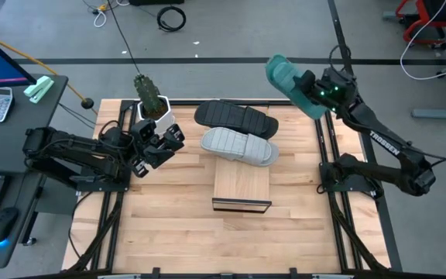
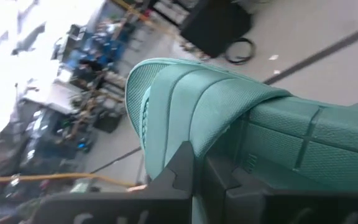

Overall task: Pick and place slides into the shelf
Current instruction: Put the green slides on the shelf

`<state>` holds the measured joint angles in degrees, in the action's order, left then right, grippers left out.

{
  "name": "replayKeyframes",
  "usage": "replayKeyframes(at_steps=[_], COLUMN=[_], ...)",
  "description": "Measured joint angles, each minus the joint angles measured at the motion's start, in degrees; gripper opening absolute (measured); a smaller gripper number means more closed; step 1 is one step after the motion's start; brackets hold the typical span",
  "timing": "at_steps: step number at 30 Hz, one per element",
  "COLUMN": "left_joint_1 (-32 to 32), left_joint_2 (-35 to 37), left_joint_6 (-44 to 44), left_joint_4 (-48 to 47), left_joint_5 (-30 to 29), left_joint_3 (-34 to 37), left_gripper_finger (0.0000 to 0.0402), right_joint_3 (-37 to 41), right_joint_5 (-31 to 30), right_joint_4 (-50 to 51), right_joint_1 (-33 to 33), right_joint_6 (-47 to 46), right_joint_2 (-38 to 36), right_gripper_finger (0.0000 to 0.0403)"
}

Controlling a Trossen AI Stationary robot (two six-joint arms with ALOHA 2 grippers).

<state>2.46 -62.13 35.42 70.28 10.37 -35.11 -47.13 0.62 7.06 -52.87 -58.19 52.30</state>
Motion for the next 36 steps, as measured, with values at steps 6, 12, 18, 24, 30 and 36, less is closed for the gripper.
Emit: replayKeyframes(at_steps=[6, 12, 18, 24, 30, 36], left_joint_1=[0.0, 0.0, 0.0, 0.0, 0.0, 0.0], left_joint_2=[0.0, 0.0, 0.0, 0.0, 0.0, 0.0], left_joint_6=[0.0, 0.0, -0.5, -0.6, -0.7, -0.7], left_joint_4=[0.0, 0.0, 0.0, 0.0, 0.2, 0.3], left_joint_5=[0.0, 0.0, 0.0, 0.0, 0.0, 0.0], left_joint_3=[0.0, 0.0, 0.0, 0.0, 0.0, 0.0], left_gripper_finger=[0.0175, 0.0173, 0.0176, 0.0176, 0.0174, 0.0177], right_joint_3=[-8.5, -18.4, -24.4, -25.7, -25.6, -25.6], right_joint_5=[0.6, 0.5, -1.2, -3.7, -7.1, -9.9], right_joint_4=[2.3, 12.6, 20.7, 27.4, 30.4, 30.8], right_joint_1=[4.1, 9.0, 16.0, 25.0, 34.1, 42.2], right_joint_6=[0.7, 0.8, -2.0, -7.7, -14.1, -20.1], right_joint_2=[0.6, 0.7, 0.6, 0.6, 0.8, 0.9], right_gripper_finger=[0.0011, 0.0011, 0.001, 0.001, 0.001, 0.001])
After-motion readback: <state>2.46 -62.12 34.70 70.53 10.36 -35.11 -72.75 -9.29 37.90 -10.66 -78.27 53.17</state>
